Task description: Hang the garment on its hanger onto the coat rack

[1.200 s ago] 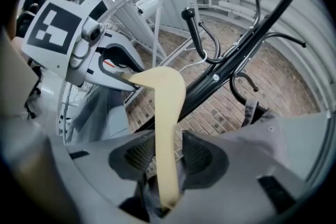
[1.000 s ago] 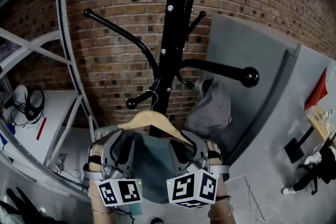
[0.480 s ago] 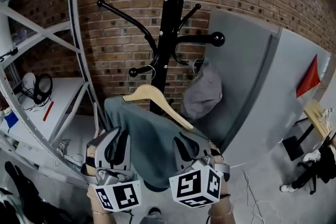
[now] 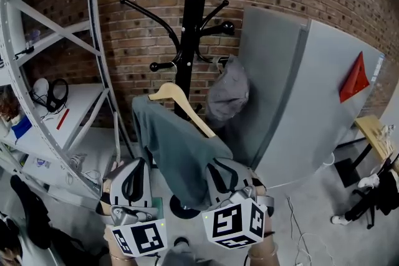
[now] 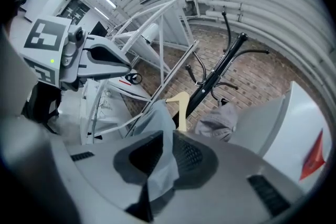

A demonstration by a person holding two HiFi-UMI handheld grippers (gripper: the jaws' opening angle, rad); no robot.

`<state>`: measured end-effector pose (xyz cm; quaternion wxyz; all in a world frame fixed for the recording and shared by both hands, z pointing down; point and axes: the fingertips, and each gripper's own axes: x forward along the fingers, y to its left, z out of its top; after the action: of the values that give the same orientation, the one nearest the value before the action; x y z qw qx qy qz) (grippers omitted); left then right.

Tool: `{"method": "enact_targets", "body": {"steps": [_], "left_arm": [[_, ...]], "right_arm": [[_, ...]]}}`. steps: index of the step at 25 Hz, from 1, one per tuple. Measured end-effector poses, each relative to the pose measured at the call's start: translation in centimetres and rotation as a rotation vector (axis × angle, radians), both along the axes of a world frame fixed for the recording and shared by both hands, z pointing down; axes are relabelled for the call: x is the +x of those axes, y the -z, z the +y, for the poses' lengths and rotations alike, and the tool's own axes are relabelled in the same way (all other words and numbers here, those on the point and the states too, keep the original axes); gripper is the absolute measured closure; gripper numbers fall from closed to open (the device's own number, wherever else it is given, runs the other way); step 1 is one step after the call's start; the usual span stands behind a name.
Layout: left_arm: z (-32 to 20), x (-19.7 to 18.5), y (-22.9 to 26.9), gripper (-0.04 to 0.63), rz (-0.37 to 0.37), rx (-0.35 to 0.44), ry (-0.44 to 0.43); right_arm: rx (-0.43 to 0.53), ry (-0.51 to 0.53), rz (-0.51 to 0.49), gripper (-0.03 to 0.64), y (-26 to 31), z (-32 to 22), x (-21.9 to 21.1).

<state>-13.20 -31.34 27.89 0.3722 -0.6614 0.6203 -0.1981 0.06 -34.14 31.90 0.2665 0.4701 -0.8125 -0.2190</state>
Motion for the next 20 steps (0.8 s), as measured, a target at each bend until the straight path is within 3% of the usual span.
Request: {"method": "enact_targets", "body": {"steps": [6,14,20], "left_arm": [[2.6,1.0,-1.2,0.592,0.047,-0.041,0.008],[4.1,2.3,-3.5,0.592,0.089,-0.157,-0.002],[4.8,2.5,-4.1,0.592,0.084,-0.197,0.008]], "right_arm": [[-0.011,-0.006,-0.04,0.558,-0.2,2.5,1.3],[-0.045,-0.003,-0.063,0.573,-1.7,4.4,2.2],[-0.049,0.004,-0.064,0.577,-1.8,4.9,2.5]]}}
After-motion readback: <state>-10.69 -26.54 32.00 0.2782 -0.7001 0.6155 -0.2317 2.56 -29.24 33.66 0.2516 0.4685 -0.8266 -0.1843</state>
